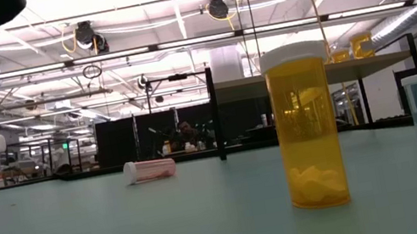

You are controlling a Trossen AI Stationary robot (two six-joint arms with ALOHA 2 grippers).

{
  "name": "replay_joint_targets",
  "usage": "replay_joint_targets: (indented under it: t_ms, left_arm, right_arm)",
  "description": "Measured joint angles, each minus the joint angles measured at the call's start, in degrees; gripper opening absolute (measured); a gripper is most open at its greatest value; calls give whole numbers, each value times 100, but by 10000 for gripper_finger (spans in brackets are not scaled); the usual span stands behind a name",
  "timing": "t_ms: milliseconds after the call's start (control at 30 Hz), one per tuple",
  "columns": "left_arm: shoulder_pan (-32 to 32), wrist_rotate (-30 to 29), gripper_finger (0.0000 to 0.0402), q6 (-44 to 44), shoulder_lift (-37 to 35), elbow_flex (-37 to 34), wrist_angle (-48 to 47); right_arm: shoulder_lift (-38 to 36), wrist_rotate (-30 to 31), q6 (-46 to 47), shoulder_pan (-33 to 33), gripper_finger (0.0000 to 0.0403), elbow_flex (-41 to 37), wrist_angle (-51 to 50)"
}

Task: Pick and place medicine bottles onto shelf by color
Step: Put the yellow pill bottle on the shelf

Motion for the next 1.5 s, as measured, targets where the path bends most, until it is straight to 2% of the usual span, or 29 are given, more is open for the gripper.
replay_joint_targets:
  t_ms: [100, 300, 433, 633, 700, 900, 1133, 1200, 1333, 1500]
  left_arm:
    - [181, 385, 127, -366, 0, 0, -212]
    - [257, 618, 127, -709, 0, 0, -1251]
    - [126, 633, 127, -694, 0, 0, -2055]
    - [-259, 637, 127, -387, 0, 0, -3163]
    - [-386, 634, 127, -229, 0, 0, -3551]
    - [-803, 553, 127, -103, 0, 0, -4406]
    - [-1196, 47, 127, -236, 0, 0, -4805]
    - [-1279, 8, 127, -238, 0, 0, -4889]
    - [-1414, -3, 127, -367, 0, 0, -4933]
    - [-1509, -14, 127, -478, 0, 0, -4926]
  right_arm:
    - [-66, 177, -201, -40, 348, -2, 274]
    - [87, 1475, -500, -378, 348, -2, 1923]
    - [441, 1458, -746, -573, 347, -2, 2684]
    - [1251, 1421, -579, -841, 347, 244, 2777]
    - [1516, 1152, -398, -921, 347, 332, 2777]
    - [2218, -168, 586, -1322, 347, 617, 2552]
    - [2863, -2135, 1479, -1983, 347, 756, 2260]
    - [3000, -2420, 1661, -2142, 347, 761, 2255]
    - [3233, -2578, 1981, -2381, 347, 761, 2117]
    - [3666, -3724, 2434, -2605, 347, 763, 2187]
